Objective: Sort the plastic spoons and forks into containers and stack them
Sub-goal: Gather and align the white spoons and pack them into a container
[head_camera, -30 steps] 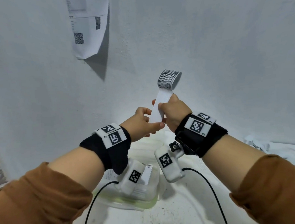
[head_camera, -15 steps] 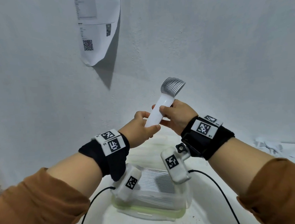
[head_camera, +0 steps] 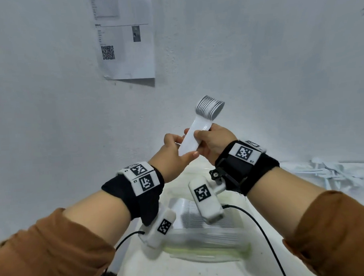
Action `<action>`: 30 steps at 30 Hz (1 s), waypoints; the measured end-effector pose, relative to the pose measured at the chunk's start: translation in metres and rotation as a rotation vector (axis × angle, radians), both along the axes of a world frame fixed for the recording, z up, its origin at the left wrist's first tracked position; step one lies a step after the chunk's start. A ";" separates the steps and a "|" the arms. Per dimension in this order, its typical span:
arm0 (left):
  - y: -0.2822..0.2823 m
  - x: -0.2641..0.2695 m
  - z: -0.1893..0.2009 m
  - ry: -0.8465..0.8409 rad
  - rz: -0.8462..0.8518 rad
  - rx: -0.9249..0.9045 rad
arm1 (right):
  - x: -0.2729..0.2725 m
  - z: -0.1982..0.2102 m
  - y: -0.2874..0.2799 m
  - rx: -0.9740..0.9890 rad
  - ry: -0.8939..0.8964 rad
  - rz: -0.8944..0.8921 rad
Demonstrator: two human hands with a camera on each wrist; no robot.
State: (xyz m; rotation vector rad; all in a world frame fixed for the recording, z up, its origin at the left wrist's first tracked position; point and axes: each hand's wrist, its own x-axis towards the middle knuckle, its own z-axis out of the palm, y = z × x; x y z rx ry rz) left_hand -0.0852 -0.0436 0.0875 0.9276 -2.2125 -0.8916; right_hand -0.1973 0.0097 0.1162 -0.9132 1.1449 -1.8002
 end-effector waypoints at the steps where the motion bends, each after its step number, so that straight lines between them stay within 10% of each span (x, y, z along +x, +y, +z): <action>1: 0.000 0.001 0.000 -0.005 -0.007 -0.009 | 0.001 -0.001 0.000 -0.002 -0.009 0.000; 30: -0.003 0.021 0.008 0.139 -0.041 -0.010 | 0.015 -0.002 0.004 -0.091 -0.107 0.039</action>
